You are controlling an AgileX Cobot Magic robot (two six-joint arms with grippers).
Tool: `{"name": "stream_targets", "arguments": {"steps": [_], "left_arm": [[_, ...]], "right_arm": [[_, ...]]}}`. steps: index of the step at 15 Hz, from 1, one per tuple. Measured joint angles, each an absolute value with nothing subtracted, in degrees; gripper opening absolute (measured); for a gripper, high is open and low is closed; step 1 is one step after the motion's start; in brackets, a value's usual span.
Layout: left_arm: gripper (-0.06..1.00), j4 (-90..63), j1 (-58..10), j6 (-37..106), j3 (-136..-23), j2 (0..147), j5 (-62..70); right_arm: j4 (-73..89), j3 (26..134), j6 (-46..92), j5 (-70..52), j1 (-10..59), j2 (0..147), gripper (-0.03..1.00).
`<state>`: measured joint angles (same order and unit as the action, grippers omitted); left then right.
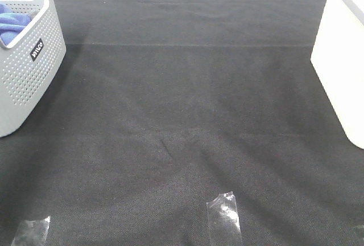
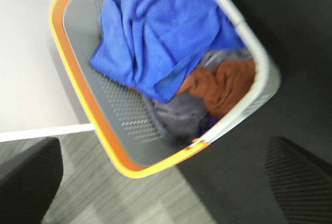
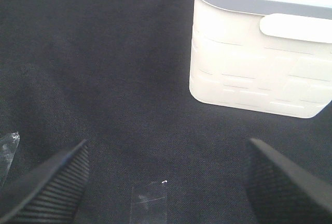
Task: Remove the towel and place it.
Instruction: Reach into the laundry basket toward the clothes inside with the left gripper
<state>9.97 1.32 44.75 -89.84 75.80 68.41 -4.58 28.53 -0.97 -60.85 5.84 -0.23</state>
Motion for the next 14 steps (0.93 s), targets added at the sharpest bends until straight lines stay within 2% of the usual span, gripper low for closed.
{"name": "stream_targets", "arguments": {"steps": [3, 5, 10, 14], "left_arm": [[0.99, 15.13, 1.32, 47.73, -101.70, 90.07, 69.16], [0.99, 14.95, 3.04, 50.59, -105.54, 96.31, 69.16], [0.99, 13.69, 11.23, 59.87, -106.57, 109.32, 67.27], [0.99, 11.06, 11.52, 62.05, -106.63, 118.77, 62.28]], "right_arm": [[-4.58, 28.53, -0.97, -60.85, 5.84, -0.23, 0.77], [-4.58, 28.53, -0.97, -60.85, 5.84, -0.23, 0.77], [-4.58, 28.53, -0.97, -60.85, 5.84, -0.23, 0.77], [-4.64, 28.53, -0.97, -60.85, 5.84, -0.23, 0.77]]}}
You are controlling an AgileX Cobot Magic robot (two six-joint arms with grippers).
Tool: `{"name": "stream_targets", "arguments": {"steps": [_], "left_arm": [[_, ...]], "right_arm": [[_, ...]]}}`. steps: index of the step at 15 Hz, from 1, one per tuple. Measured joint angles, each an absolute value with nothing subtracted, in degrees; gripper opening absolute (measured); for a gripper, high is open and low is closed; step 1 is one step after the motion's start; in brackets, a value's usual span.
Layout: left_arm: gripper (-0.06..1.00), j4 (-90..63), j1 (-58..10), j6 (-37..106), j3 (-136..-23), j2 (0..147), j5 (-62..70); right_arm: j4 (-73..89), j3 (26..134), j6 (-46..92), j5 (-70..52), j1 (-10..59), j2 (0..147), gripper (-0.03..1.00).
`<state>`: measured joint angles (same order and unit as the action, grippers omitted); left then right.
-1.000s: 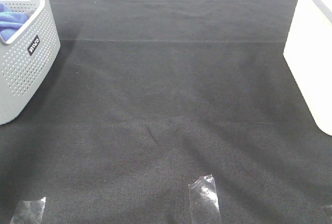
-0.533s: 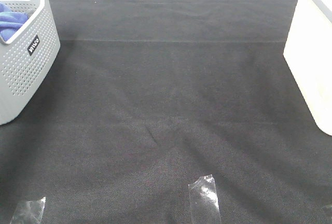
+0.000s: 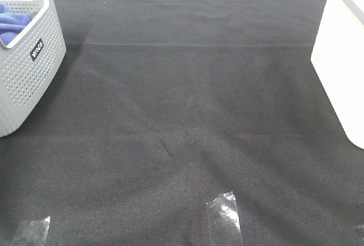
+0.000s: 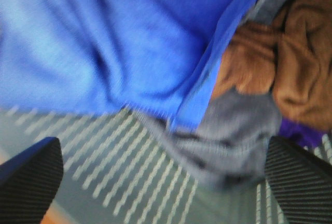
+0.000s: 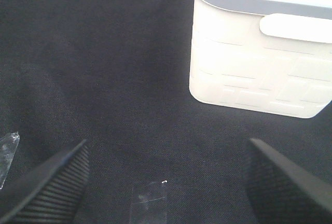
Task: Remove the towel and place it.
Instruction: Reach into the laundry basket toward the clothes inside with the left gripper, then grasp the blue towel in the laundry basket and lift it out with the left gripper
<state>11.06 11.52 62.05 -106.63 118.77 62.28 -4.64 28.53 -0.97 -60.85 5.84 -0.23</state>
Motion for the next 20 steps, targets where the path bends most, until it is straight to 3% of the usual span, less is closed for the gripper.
{"name": "stream_targets", "arguments": {"steps": [8, 10, 11, 12, 14, 16, 20], "left_arm": [[0.97, 9.85, 11.52, 63.37, -106.63, 129.20, 58.90], [0.83, 9.80, 11.52, 64.00, -106.68, 129.20, 58.96], [0.69, 9.80, 11.52, 64.06, -106.68, 129.20, 59.01], [0.47, 9.80, 11.52, 64.06, -106.91, 129.20, 58.96], [0.22, 9.80, 11.52, 64.17, -108.52, 129.20, 58.96], [0.13, 8.94, 11.52, 62.91, -110.41, 129.20, 58.96], [0.12, 8.54, 11.52, 62.05, -110.92, 129.20, 63.37]], "right_arm": [[-4.64, 28.53, -0.97, -60.85, 5.84, -0.23, 0.77], [-4.64, 28.53, -0.97, -60.85, 5.84, -0.23, 0.77], [-4.64, 28.53, -0.97, -60.85, 5.84, -0.23, 0.77], [-4.64, 28.53, -0.97, -60.85, 5.84, -0.23, 0.77], [-4.64, 28.53, -0.97, -60.85, 5.84, -0.23, 0.77], [-4.64, 28.53, -0.97, -60.85, 5.84, -0.23, 0.77], [-4.64, 28.53, -0.97, -60.85, 5.84, -0.23, 0.77]]}}
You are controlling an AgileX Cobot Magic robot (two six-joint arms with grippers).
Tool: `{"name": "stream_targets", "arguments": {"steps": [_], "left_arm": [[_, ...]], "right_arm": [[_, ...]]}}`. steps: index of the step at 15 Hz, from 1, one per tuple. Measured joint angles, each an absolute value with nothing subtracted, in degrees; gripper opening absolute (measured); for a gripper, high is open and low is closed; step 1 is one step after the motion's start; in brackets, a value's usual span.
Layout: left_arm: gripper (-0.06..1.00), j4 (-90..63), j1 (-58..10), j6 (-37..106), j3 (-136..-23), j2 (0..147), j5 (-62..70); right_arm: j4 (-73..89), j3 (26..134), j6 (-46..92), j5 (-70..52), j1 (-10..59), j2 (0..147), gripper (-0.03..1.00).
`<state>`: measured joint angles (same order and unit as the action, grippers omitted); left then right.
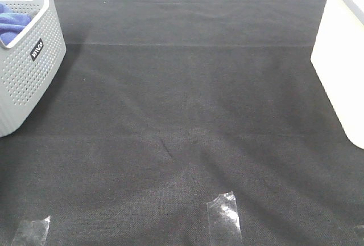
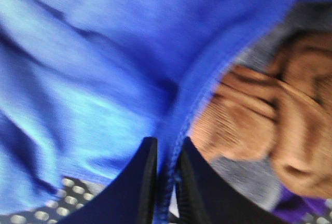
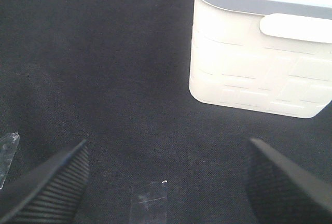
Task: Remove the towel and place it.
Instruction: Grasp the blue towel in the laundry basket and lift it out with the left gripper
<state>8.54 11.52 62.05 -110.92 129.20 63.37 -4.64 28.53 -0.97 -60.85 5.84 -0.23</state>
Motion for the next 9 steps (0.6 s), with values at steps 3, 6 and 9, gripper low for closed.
{"name": "stream_targets", "arguments": {"steps": [3, 6, 9], "left_arm": [[0.12, 8.54, 11.52, 62.05, -110.92, 129.20, 63.94], [0.00, 8.88, 11.52, 61.94, -110.92, 129.09, 63.66], [0.00, 9.45, 11.52, 61.76, -111.33, 125.94, 64.00]], "right_arm": [[-4.64, 28.53, -0.97, -60.85, 5.84, -0.23, 0.77], [-4.64, 28.53, -0.97, -60.85, 5.84, -0.23, 0.77], [-4.64, 28.53, -0.97, -60.85, 5.84, -0.23, 0.77]]}}
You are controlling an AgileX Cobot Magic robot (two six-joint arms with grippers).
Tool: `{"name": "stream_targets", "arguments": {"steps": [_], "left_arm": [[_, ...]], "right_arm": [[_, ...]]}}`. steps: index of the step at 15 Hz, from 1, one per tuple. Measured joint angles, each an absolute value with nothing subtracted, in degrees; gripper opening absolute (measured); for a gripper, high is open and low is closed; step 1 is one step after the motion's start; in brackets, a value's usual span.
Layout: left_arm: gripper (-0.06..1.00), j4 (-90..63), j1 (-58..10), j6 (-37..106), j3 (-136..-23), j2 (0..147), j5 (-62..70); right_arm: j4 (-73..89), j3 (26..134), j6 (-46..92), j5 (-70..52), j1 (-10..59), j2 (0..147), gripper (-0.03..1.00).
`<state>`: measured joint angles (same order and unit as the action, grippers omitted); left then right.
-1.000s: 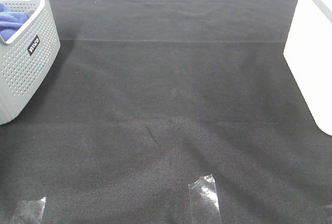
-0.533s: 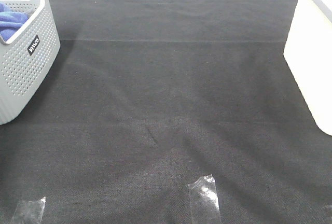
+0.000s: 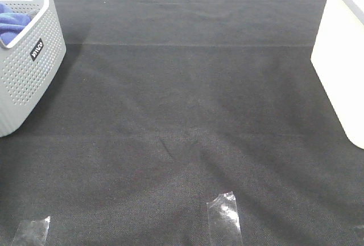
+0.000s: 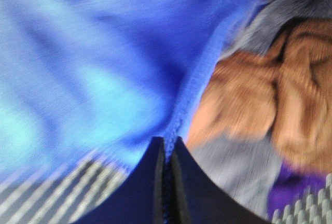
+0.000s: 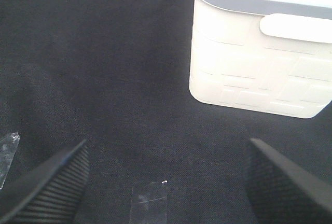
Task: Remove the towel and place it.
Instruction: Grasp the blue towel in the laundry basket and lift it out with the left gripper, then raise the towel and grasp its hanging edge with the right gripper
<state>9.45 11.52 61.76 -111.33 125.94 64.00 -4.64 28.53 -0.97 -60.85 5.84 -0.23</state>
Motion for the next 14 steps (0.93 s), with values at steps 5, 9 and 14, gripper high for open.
{"name": "stream_targets", "arguments": {"steps": [5, 9, 14], "left_arm": [[0.00, 9.85, 9.63, 59.87, -112.01, 113.56, 64.40], [0.00, 9.97, 5.90, 58.79, -112.01, 103.88, 64.52], [0.00, 11.34, 0.00, 56.95, -112.01, 93.33, 60.56]], "right_arm": [[-4.64, 28.53, -0.97, -60.85, 5.84, -0.23, 0.77], [-4.64, 28.53, -0.97, -60.85, 5.84, -0.23, 0.77], [-5.10, 28.53, -0.97, -60.85, 5.84, -0.23, 0.77]]}}
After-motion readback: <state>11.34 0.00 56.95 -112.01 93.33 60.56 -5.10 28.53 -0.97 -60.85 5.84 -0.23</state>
